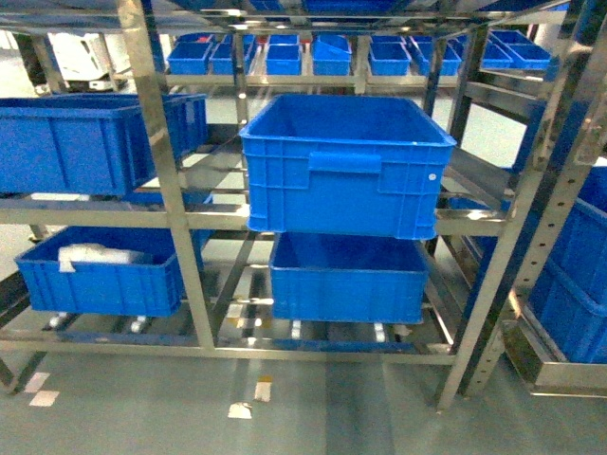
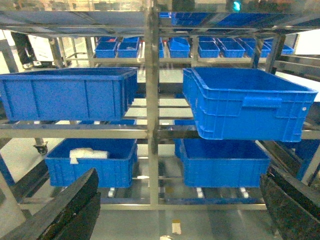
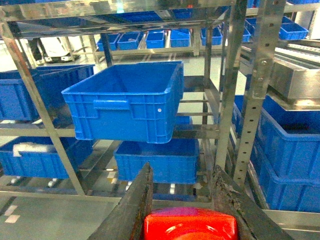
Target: Pick red block from blue box to shelf
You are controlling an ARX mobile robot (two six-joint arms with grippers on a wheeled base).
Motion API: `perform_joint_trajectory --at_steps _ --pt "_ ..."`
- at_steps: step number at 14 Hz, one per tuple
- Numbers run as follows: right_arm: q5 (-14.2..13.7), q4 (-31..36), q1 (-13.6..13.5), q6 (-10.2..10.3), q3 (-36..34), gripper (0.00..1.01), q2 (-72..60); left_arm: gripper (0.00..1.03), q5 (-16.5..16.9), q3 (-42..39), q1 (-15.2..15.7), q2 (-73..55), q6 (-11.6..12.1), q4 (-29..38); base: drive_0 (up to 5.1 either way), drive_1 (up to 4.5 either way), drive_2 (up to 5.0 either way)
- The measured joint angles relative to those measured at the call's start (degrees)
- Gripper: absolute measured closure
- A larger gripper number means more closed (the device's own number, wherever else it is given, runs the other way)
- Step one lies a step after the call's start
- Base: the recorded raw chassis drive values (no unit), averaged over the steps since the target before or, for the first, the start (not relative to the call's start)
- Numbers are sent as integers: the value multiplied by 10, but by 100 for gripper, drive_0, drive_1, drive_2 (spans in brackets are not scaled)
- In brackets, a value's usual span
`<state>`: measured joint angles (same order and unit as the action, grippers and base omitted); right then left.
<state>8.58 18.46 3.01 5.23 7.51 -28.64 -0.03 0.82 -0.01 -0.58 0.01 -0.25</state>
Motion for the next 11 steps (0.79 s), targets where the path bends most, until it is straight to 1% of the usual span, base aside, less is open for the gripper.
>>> perform_joint_trajectory --at_steps 1,4,11 --pt "0 0 0 0 0 73 0 5 0 0 0 0 0 0 -144 -144 -144" --pt "0 0 0 0 0 73 0 5 0 0 0 0 0 0 0 0 0" --pt "0 0 0 0 0 73 3 5 0 0 0 0 0 0 -5 411 -422"
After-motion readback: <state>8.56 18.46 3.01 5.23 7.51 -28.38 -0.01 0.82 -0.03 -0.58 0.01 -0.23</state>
